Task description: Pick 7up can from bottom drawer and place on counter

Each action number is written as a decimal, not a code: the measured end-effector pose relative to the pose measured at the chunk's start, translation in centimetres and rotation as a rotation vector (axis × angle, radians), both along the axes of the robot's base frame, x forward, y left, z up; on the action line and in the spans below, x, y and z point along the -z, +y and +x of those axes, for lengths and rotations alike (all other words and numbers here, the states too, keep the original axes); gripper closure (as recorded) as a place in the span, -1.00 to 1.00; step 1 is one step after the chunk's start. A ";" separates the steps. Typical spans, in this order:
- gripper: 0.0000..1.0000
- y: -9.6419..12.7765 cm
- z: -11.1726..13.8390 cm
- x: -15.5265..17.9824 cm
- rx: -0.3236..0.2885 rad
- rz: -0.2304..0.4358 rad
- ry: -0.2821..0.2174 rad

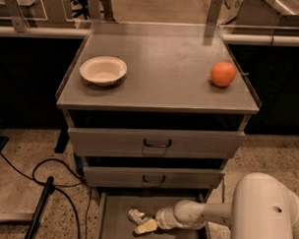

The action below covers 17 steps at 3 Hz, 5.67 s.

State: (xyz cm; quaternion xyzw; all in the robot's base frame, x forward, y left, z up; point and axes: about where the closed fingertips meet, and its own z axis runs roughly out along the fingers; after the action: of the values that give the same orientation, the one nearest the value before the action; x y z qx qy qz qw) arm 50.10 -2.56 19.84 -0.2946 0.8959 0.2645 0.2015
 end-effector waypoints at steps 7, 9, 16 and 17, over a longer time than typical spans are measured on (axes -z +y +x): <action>-0.61 3.2 1.7 7.3 0.016 -0.014 0.020; 0.29 3.2 1.7 7.3 0.016 -0.014 0.020; 1.00 0.5 -1.2 -2.5 0.079 0.038 0.044; 1.00 -1.7 -1.8 -6.3 0.142 0.026 0.038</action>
Offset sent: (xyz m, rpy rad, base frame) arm -0.0081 0.0189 -0.0480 -0.0237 0.0156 -0.0548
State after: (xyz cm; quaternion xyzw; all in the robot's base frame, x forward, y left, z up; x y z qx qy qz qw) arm 48.31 -4.27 26.18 -0.2225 0.9147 0.2667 0.2068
